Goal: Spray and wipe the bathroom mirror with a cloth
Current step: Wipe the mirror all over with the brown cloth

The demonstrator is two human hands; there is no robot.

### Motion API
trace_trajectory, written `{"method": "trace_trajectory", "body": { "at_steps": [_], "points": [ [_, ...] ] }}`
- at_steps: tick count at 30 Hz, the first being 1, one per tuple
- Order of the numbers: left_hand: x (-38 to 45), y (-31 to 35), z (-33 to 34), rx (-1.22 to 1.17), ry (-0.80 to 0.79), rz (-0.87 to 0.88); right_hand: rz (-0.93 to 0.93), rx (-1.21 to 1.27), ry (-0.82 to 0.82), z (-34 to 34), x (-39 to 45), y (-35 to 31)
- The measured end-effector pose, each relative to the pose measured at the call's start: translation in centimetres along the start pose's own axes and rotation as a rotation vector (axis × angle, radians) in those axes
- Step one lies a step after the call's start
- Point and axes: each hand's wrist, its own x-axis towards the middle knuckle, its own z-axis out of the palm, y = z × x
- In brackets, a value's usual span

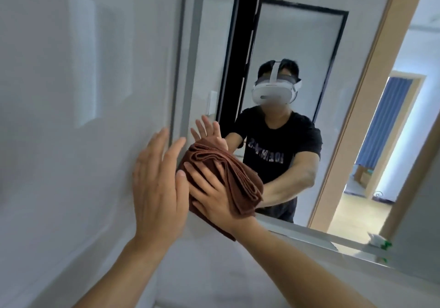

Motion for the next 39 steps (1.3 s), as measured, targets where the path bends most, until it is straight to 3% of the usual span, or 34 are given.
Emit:
{"method": "trace_trajectory", "body": {
  "at_steps": [8,18,22,26,33,39],
  "points": [
    [2.3,0.6,-2.3,0.052,0.057,0.052,-0.29,0.11,-0.029,-2.1,5.6,4.1],
    [8.5,6.8,-1.1,0.055,0.109,0.093,-0.227,-0.03,0.098,-13.3,13.2,18.1],
    [11.9,10.1,0.4,0.076,0.132,0.135,-0.1,-0.181,0.142,-18.8,12.3,24.8],
    [15.3,13.7,1.9,0.075,0.171,0.148,0.151,-0.307,0.226,-24.6,8.7,32.4],
    [18.1,21.7,5.1,0.031,0.203,0.212,0.527,-0.413,0.27,-31.8,-3.8,42.0],
    [19.0,28.2,8.5,0.035,0.156,0.296,0.836,-0.445,0.315,-33.9,-14.5,45.6]
  ]
}}
